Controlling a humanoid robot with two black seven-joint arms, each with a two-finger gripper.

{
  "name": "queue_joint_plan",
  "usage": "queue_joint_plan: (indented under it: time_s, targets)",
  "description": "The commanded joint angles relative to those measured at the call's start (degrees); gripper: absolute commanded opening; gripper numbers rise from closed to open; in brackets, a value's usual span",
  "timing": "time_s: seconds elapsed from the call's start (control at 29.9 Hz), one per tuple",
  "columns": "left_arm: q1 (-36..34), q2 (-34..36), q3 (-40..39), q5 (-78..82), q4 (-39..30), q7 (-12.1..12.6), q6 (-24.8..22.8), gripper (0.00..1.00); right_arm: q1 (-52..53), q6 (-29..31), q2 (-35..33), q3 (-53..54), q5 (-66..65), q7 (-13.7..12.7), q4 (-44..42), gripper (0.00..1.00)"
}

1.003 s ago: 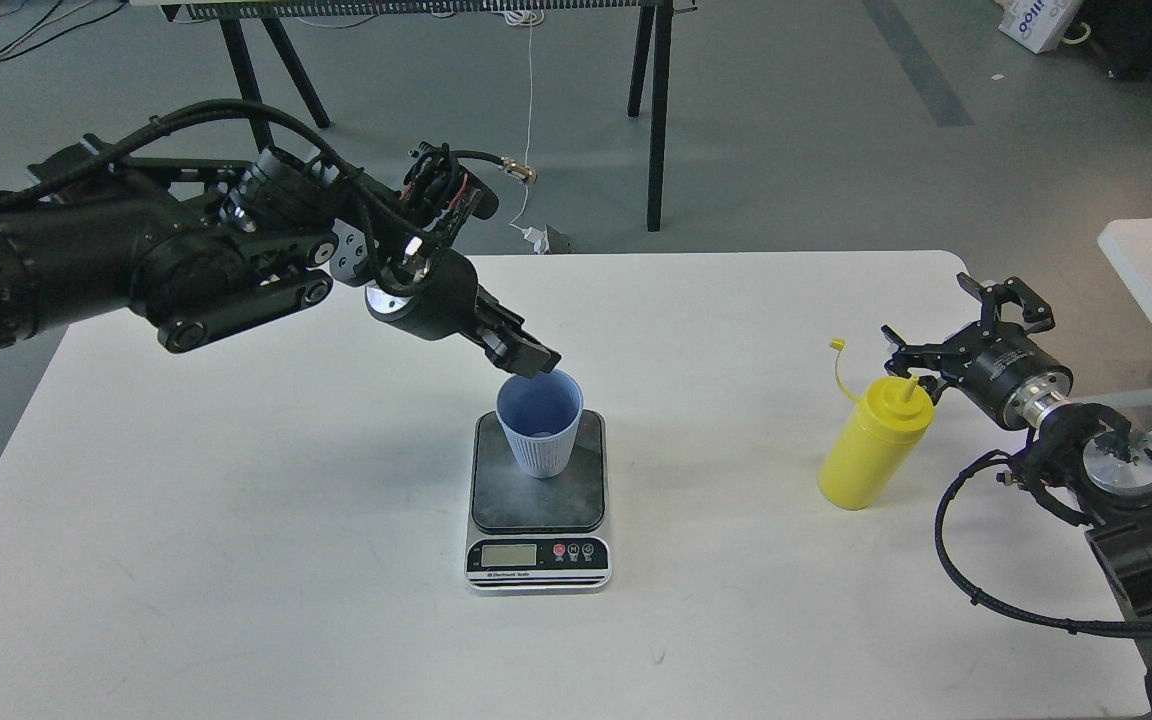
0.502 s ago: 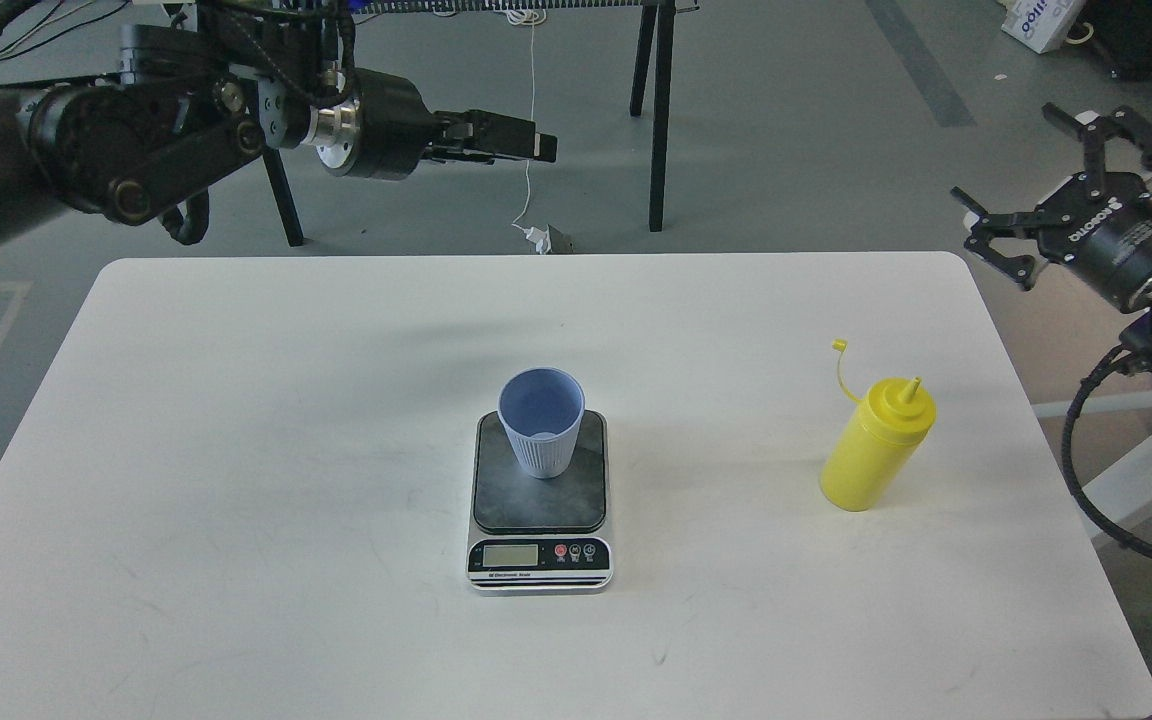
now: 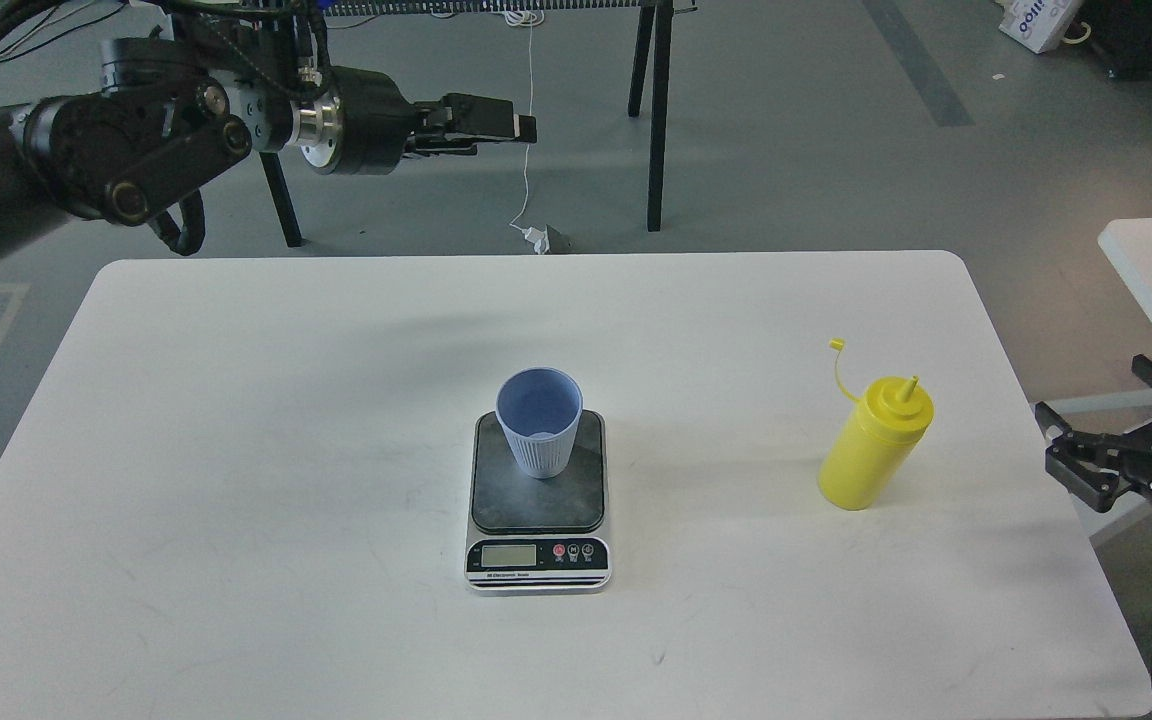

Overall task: Pour seasoning into cup on scale with both arms
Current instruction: 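Move the right gripper down beside the yellow squeeze bottle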

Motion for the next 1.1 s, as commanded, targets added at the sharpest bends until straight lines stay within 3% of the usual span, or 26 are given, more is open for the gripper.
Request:
queue_joint_plan:
  time_s: [0.0, 0.23, 0.6, 1.07]
  targets:
    - [0.6, 0.0, 0.0, 0.0, 0.0, 0.0, 0.0, 0.85, -3.8, 0.0, 3.8, -0.6, -1.5, -0.5, 1.9, 1.00]
    - [1.9, 0.8, 0.1, 0.1, 0.0, 0.0, 0.0, 0.85, -4.4, 0.0, 10.0, -2.0, -7.9, -0.9, 1.2, 1.00]
    - [2.0, 1.1, 0.2, 0.0, -0.1, 0.0, 0.0, 0.86, -1.6, 0.0, 11.1, -2.3, -9.2, -0.9, -1.7, 1.00]
    - [3.4, 1.5, 0.3, 0.1, 0.0, 0.0, 0.0, 0.86, 4.2, 0.0, 18.3, -3.7, -12.3, -0.9, -8.8, 1.00]
